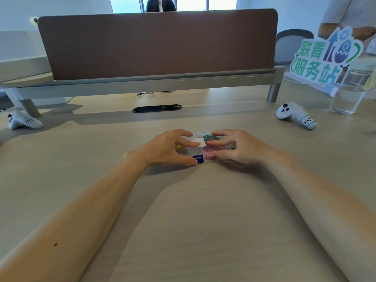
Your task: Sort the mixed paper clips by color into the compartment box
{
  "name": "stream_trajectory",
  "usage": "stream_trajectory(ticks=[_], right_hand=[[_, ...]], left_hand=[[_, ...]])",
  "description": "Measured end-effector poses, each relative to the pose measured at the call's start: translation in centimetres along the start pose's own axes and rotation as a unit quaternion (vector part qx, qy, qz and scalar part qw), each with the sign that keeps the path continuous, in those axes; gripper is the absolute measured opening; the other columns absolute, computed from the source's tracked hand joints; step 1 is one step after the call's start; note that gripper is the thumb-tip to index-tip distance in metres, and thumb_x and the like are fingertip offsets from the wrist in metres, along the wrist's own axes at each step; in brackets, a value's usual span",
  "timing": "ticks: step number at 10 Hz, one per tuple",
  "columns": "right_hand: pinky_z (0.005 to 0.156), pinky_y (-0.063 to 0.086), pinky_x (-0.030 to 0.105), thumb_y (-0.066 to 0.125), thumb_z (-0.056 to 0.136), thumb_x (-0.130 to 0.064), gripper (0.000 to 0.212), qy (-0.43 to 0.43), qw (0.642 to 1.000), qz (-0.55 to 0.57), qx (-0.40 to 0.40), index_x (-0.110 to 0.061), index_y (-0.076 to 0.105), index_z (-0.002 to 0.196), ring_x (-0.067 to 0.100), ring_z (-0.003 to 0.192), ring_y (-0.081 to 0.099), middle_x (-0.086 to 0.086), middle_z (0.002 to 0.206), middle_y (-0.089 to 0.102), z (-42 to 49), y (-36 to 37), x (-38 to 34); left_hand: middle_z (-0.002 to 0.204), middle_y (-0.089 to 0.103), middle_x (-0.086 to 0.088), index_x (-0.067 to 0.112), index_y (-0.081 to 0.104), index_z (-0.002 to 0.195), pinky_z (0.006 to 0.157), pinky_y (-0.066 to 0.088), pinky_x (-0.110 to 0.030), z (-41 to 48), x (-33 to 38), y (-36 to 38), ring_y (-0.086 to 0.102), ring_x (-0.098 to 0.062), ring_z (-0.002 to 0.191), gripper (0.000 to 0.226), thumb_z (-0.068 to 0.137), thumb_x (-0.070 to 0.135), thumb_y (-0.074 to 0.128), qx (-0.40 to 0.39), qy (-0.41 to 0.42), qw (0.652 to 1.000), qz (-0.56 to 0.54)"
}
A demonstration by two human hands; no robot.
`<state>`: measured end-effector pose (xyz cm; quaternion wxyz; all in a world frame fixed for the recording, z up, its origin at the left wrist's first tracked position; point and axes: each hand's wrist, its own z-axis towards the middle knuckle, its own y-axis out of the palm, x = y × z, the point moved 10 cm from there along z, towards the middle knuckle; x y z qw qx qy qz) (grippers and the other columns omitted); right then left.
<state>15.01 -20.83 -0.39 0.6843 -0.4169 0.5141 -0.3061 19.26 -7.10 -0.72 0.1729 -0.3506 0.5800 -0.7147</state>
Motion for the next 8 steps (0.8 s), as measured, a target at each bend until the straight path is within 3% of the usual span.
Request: stream_trajectory(ticks=[3, 7, 8], right_hand=[[0.099, 0.028, 0.025, 0.065, 0.083, -0.056, 0.06, -0.026, 0.997, -0.059, 0.03, -0.034, 0.053, 0.137, 0.015, 0.13, 0.031, -0.003, 0.146, 0.039, 0.0, 0.5, -1.3], [0.096, 0.028, 0.024, 0.061, 0.087, -0.054, 0.054, -0.031, 0.996, -0.077, 0.044, -0.032, 0.055, 0.136, 0.017, 0.128, 0.033, -0.003, 0.143, 0.044, 0.1, 0.3, -1.5], [0.098, 0.03, 0.025, 0.063, 0.085, -0.055, 0.058, -0.026, 0.997, -0.064, 0.041, -0.031, 0.054, 0.137, 0.015, 0.129, 0.035, -0.005, 0.143, 0.044, -0.1, 0.3, -1.3]], left_hand=[[0.143, 0.044, 0.009, 0.04, 0.058, 0.126, 0.102, 0.043, -0.038, 0.0, 0.0, -0.3, 0.043, -0.013, 0.125, 0.05, 0.079, 0.05, 0.069, 0.029, 0.006, 0.999, 0.015], [0.144, 0.047, 0.007, 0.039, 0.056, 0.128, 0.103, 0.038, -0.033, -0.5, 0.9, -0.7, 0.046, -0.014, 0.127, 0.051, 0.08, 0.049, 0.067, 0.077, 0.036, 0.996, 0.042], [0.144, 0.046, 0.006, 0.037, 0.055, 0.13, 0.105, 0.038, -0.036, -0.7, 0.7, -0.7, 0.045, -0.015, 0.128, 0.059, 0.077, 0.06, 0.066, 0.061, 0.027, 0.997, 0.038]])
